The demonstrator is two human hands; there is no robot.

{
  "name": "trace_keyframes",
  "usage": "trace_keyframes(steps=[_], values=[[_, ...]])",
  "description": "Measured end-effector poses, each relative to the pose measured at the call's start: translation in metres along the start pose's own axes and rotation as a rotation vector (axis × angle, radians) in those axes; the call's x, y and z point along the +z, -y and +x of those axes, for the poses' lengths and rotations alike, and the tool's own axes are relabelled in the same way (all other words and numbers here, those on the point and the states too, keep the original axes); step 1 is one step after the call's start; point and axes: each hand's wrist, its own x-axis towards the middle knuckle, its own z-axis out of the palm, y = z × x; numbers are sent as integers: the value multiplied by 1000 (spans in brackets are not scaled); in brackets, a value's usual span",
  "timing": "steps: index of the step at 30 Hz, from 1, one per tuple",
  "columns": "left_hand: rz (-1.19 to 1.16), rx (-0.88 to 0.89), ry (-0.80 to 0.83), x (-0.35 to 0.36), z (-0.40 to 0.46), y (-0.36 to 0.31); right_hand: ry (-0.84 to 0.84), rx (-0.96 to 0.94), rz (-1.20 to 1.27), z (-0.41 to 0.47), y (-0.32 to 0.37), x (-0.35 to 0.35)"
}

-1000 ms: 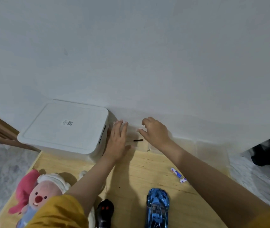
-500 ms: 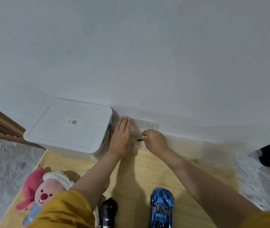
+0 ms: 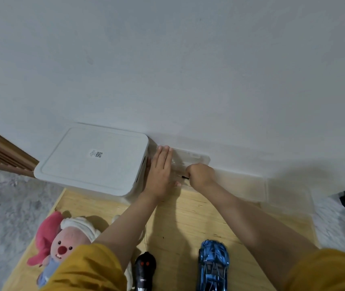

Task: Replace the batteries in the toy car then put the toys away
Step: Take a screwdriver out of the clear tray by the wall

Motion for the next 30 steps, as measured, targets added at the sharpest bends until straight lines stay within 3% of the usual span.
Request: trace_keyframes(steps=[6, 12, 22, 30], values=[[-35, 3, -4, 0, -1, 0, -5, 10, 18, -2, 0, -2], [-17, 4, 8, 0, -2, 0, -69, 28, 331, -22, -12, -9], [185, -104, 122, -3, -6, -14, -389, 66, 709, -116, -34, 18], [207, -150, 205, -8, -28, -27, -454, 203, 844, -172, -37, 40]])
